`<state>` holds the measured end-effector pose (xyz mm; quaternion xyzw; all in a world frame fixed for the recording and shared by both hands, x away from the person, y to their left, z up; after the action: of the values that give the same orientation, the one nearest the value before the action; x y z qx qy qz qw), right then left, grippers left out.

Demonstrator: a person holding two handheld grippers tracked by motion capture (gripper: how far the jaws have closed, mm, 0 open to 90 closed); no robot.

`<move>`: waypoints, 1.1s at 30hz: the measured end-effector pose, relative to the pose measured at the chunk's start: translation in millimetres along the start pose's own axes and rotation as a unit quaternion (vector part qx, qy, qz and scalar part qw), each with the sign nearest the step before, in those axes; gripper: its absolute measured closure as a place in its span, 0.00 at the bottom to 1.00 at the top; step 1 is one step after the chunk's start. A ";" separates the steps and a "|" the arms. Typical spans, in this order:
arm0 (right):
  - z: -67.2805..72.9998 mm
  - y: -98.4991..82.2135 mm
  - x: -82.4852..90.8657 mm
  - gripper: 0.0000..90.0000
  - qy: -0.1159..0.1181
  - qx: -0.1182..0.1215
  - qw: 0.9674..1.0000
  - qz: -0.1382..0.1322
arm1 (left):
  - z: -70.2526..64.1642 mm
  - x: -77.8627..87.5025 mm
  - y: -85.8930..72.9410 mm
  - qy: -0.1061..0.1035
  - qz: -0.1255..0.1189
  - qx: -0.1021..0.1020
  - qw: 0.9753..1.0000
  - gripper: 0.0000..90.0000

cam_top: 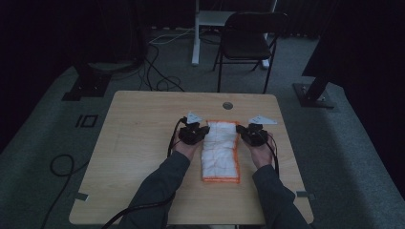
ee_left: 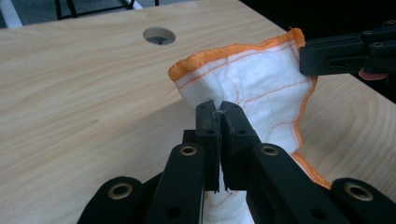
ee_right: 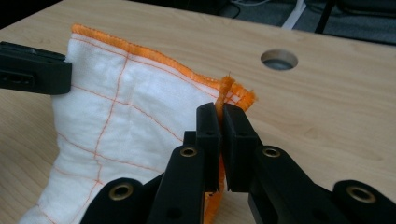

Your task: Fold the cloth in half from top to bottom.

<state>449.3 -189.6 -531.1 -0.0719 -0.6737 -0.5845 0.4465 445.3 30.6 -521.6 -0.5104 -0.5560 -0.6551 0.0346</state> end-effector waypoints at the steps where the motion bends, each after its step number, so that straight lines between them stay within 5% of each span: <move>1: 0.0 1.7 1.9 0.96 -0.001 0.000 1.000 -0.003 | -0.1 1.3 1.5 -0.001 -0.002 0.001 1.000 0.97; 10: 6.8 1.4 11.4 0.96 0.006 0.005 1.000 -0.020 | -8.3 10.3 0.6 -0.002 -0.013 -0.011 1.000 0.97; 24: 27.4 -40.3 33.0 0.96 0.006 0.044 0.999 -0.014 | -26.3 26.7 -39.0 -0.019 -0.027 -0.016 0.999 0.97; 33: 35.4 -48.1 34.1 0.96 0.015 0.048 0.999 -0.015 | -28.7 30.7 -57.3 -0.022 -0.024 -0.013 0.999 0.97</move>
<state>381.1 -188.7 -539.7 -0.0314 -0.6952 -0.5587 0.4512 377.5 46.5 -535.6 -0.5115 -0.5602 -0.6516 0.0006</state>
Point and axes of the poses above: each handheld gripper's, and its own axes: x roughly backward along the jaws, y roughly out of its top, z roughly to its left, the point moved 4 cm from there along -x, roughly forward along the jaws, and after that the axes turned 14 degrees about z, right-handed, at the moved point
